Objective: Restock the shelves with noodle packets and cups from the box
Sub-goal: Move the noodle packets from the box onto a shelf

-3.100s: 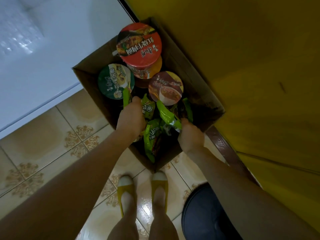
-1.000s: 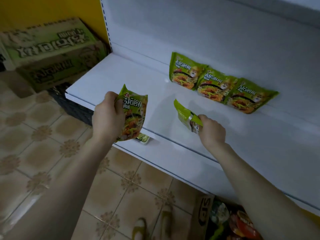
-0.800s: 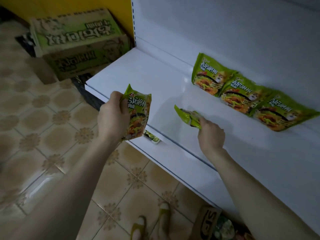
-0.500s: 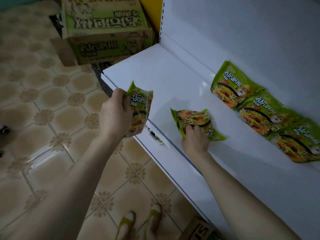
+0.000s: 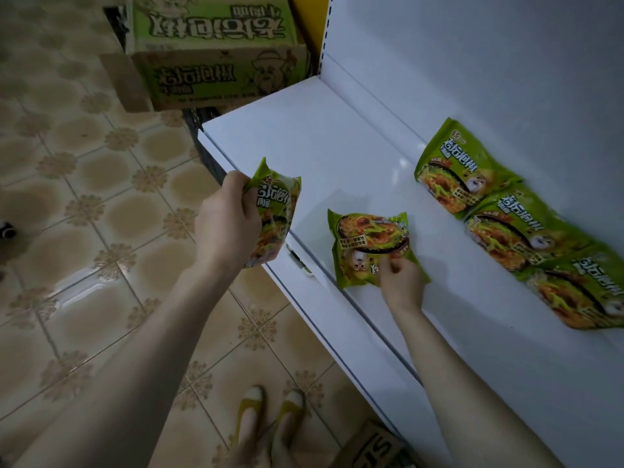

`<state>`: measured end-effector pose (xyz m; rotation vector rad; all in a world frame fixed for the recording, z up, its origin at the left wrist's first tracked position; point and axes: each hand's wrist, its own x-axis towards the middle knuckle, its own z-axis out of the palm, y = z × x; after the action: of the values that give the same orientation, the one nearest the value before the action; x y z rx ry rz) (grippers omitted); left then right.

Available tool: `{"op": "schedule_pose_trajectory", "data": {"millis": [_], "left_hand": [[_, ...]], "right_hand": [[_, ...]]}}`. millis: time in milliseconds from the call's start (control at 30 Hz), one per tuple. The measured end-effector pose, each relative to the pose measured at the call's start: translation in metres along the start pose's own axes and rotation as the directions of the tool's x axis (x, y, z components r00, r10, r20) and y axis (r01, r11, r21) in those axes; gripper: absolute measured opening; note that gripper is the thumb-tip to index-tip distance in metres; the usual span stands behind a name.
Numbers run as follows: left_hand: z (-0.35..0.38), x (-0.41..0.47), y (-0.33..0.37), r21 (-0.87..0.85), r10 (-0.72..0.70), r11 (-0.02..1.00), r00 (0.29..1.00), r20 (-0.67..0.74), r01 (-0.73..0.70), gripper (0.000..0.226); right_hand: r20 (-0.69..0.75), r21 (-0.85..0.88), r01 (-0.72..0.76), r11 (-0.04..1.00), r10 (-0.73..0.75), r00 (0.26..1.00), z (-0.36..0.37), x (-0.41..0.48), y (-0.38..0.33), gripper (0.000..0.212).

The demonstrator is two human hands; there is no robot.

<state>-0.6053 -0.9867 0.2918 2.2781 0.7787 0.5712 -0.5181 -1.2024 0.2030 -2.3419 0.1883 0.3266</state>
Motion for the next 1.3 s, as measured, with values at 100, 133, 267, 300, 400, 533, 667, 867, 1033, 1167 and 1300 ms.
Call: {"op": "schedule_pose_trajectory", "data": {"millis": [100, 133, 267, 300, 400, 533, 667, 867, 1033, 1167, 1300], "left_hand": [[0.003, 0.003, 0.006, 0.004, 0.034, 0.999, 0.999, 0.03, -0.034, 0.015], [0.004, 0.005, 0.008, 0.005, 0.042, 0.999, 0.999, 0.033, -0.042, 0.016], [0.011, 0.01, 0.01, -0.009, 0.071, 0.997, 0.996, 0.053, -0.07, 0.017], [0.012, 0.011, 0.011, -0.007, 0.076, 0.997, 0.995, 0.064, -0.076, 0.017], [0.015, 0.01, 0.011, 0.004, 0.081, 0.997, 0.992, 0.098, -0.082, 0.018], [0.017, 0.01, 0.007, -0.014, 0.08, 0.997, 0.991, 0.106, -0.079, 0.017], [0.02, 0.013, 0.008, -0.011, 0.099, 0.995, 0.991, 0.087, -0.099, 0.017], [0.029, 0.022, 0.022, -0.055, 0.11, 0.993, 0.991, 0.074, -0.106, 0.016], [0.039, 0.026, 0.034, -0.096, 0.12, 0.989, 0.99, 0.079, -0.112, 0.015], [0.048, 0.024, 0.037, -0.119, 0.12, 0.987, 0.988, 0.092, -0.109, 0.015], [0.056, 0.024, 0.041, -0.129, 0.11, 0.987, 0.988, 0.112, -0.096, 0.014]], "right_hand": [[0.086, 0.269, -0.35, 0.897, 0.34, 0.937, -0.005, -0.006, 0.022, 0.033], [0.128, 0.325, -0.421, 0.847, 0.402, 0.907, -0.005, -0.008, 0.027, 0.032], [0.286, 0.526, -0.572, 0.629, 0.503, 0.816, -0.004, -0.011, 0.026, 0.03], [0.318, 0.563, -0.577, 0.591, 0.49, 0.812, -0.002, -0.01, 0.024, 0.029], [0.302, 0.603, -0.556, 0.572, 0.481, 0.823, 0.007, -0.006, 0.02, 0.03], [0.174, 0.621, -0.498, 0.605, 0.513, 0.84, 0.01, 0.005, 0.013, 0.011], [-0.026, 0.605, -0.341, 0.719, 0.446, 0.895, 0.001, 0.031, 0.004, 0.02], [-0.262, 0.461, -0.05, 0.886, 0.19, 0.946, -0.02, 0.068, -0.025, 0.026], [-0.266, 0.113, 0.209, 0.971, -0.173, 0.948, -0.05, 0.098, -0.042, 0.028], [-0.288, -0.214, 0.301, 0.929, -0.354, 0.89, -0.077, 0.122, -0.048, 0.027], [-0.242, -0.372, 0.318, 0.872, -0.422, 0.874, -0.091, 0.149, -0.049, 0.026]]}}
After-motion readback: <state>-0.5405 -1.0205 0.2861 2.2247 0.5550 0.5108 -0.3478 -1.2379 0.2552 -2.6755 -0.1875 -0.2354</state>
